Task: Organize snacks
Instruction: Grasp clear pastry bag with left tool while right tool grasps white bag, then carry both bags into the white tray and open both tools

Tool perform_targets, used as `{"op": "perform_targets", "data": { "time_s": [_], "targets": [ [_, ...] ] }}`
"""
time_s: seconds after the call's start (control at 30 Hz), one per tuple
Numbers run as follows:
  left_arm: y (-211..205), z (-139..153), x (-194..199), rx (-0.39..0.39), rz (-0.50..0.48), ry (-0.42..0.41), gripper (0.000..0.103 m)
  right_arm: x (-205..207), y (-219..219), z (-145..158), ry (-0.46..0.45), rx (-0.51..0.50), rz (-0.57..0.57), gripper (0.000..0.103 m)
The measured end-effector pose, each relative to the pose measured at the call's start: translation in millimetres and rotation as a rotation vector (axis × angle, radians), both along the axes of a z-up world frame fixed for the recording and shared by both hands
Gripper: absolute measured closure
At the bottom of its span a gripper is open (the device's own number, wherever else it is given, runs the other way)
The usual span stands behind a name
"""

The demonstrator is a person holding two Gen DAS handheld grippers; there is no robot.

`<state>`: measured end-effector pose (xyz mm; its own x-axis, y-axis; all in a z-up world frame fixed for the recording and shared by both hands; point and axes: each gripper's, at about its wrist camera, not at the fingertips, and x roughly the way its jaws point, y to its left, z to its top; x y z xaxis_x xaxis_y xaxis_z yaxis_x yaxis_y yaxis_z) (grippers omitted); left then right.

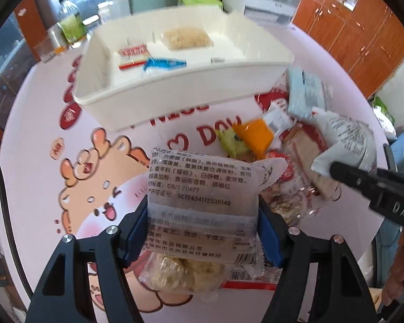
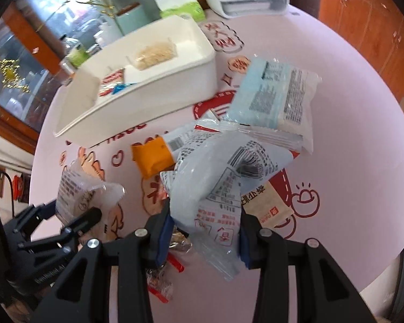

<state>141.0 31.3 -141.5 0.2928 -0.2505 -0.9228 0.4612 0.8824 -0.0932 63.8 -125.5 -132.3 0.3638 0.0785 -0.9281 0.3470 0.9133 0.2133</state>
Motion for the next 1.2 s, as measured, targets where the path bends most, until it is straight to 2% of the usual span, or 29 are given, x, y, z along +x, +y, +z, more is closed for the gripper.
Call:
{"op": "perform_targets", "data": {
  "time_s": [0.27, 0.57, 0.67, 0.83, 0.97, 1.03, 1.2],
  "targets": [
    [2.0, 52.4, -9.1, -0.022, 0.073, -0.093, 0.032, -6.1, 9.5, 44.0, -0.117, -0.020, 0.094, 0.062],
    [0.8, 94.8, 1.0, -0.016, 0.159, -0.189, 0.031, 8.6, 12.9, 87.0, -0.232, -0.030, 0.182, 0.062],
    [0.8, 109.7, 10.8, -0.022, 0.181, -0.229, 0.031, 19.6, 12.7, 103.3, -0.274, -0.046, 0.205, 0.062],
    [7.7, 135.8, 39.4, -0.095, 0.230, -0.246, 0.031, 45.7, 13.7, 132.3, -0.339, -0.109, 0.240, 0.062],
    [11.9, 155.6, 63.1, -0.098, 0.272, -0.295, 0.031, 68.7, 8.9, 155.1, -0.387, -0.155, 0.240, 0.062],
    [12.9, 160.7, 73.6, -0.089, 0.286, -0.313, 0.031, 78.9, 4.7, 165.6, -0.410, -0.173, 0.234, 0.062],
    [18.5, 162.2, 102.6, -0.120, 0.302, -0.292, 0.031, 101.3, -2.7, 178.7, -0.444, -0.192, 0.219, 0.062]
  ]
}}
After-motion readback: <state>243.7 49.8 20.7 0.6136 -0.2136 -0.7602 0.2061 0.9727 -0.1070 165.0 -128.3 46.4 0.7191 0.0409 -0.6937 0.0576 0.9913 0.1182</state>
